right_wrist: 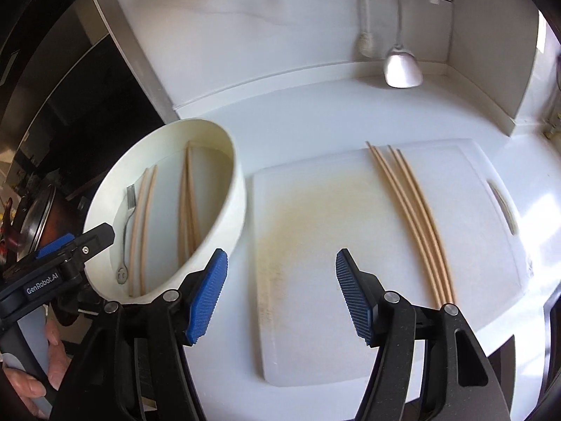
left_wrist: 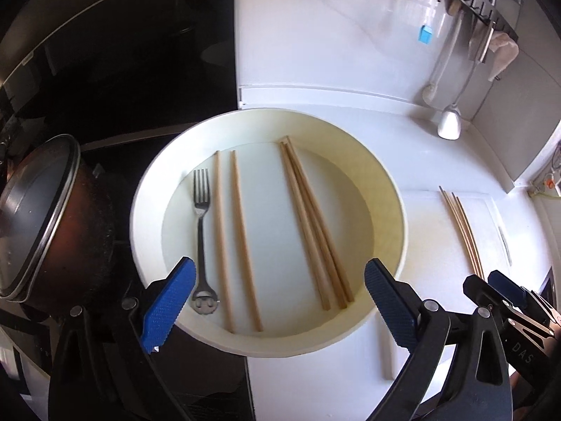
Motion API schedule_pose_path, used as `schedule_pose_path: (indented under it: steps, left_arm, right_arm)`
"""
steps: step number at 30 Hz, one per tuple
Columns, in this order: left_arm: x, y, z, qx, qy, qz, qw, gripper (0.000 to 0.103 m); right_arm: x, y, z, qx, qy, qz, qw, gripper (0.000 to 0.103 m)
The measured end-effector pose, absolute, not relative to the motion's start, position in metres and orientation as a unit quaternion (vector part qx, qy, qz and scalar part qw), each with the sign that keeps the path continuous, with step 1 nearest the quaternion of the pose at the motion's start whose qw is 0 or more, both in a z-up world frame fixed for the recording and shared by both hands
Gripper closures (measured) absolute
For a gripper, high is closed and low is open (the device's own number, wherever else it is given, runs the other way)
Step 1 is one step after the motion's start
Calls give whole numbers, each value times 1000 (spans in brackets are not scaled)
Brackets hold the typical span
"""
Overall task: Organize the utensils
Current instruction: 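Move both open tools back over the remaining chopsticks on the board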
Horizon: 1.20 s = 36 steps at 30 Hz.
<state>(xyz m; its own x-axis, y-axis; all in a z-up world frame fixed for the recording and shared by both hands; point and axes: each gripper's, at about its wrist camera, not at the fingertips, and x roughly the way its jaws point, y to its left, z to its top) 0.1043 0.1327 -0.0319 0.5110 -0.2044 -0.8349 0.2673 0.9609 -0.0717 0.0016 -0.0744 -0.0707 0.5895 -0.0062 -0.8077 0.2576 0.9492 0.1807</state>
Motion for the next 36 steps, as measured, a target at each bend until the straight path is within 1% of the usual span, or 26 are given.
schedule_pose_path:
  steps: [11, 19, 27, 36]
  left_arm:
    - [72, 43, -44, 52, 466, -206, 859, 8]
    - [39, -23, -64, 48, 483, -173, 857, 8]
    - [1, -64, -72, 48, 498, -95, 861, 7]
    - [-3, -75, -70, 54, 487, -61, 870, 6]
  right_arm:
    - [-59, -168, -80, 148, 448, -165, 866, 41]
    - [-86, -238, -90, 126, 446, -131, 876, 41]
    - [-80, -293, -107, 132, 449, -41, 883, 41]
    - [-52, -298, -116, 129, 440, -1, 889, 41]
